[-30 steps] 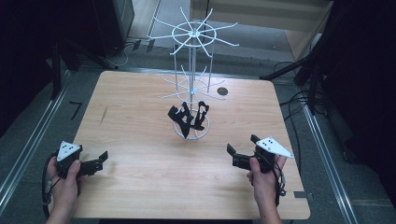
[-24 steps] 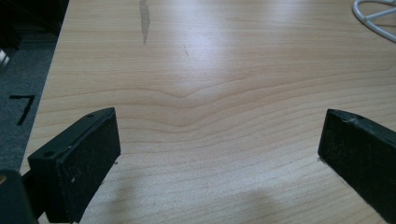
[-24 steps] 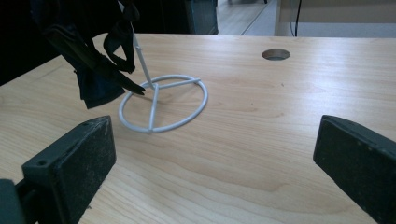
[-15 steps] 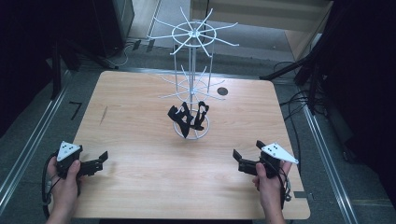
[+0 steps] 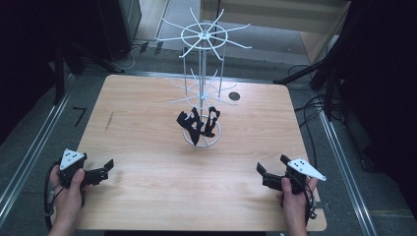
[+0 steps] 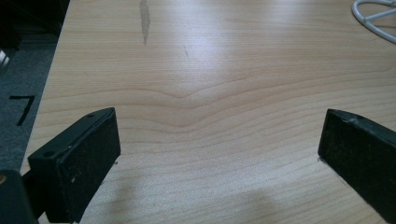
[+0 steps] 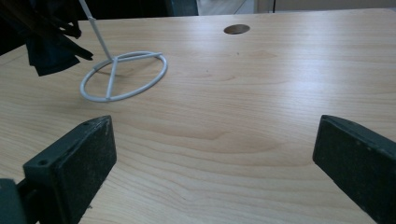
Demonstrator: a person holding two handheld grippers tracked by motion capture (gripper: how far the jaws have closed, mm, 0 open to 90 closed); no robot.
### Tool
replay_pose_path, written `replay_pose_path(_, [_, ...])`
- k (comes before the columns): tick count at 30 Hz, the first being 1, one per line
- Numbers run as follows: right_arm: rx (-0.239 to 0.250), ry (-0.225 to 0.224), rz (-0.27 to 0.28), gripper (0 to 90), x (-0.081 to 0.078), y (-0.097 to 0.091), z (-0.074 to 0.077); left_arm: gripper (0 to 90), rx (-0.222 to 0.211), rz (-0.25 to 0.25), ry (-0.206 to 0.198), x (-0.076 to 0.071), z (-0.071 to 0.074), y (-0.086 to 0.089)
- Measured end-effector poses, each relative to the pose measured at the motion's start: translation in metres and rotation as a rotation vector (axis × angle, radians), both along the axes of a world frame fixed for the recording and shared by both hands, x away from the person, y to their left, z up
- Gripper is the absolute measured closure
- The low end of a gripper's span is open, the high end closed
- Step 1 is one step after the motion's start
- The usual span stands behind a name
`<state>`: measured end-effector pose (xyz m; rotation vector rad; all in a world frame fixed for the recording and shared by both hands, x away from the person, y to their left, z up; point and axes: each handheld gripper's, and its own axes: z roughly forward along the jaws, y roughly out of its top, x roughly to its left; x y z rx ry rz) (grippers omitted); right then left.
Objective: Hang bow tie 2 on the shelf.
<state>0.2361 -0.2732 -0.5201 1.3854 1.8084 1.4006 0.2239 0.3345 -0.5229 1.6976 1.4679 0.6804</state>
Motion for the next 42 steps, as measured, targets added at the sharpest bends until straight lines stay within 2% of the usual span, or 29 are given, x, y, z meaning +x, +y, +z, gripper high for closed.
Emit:
replay_pose_path(8, [-0.022,0.000,-0.044,1.2,-0.004,-0.016,-0.006,0.0,0.001,0.001,-0.001,0.000,0.000,0.000])
replay_pose_path(23, [-0.018,0.028,-0.101,1.3,-0.017,-0.049,-0.014,0.0,0.001,0.001,-0.002,0.000,0.000,0.000])
replay_pose_path(30, [-0.040,0.030,-0.127,1.5,-0.022,-0.064,-0.019,0.0,0.002,0.001,-0.002,0.000,0.000,0.000])
replay_pose_path(39, [-0.042,0.049,-0.164,1.4,-0.032,-0.083,-0.024,0.0,0.002,0.001,-0.003,0.000,0.000,0.000])
replay_pose_path(42, [-0.029,0.052,-0.180,1.8,-0.036,-0.090,-0.025,0.0,-0.002,0.001,0.000,0.000,0.000,0.000])
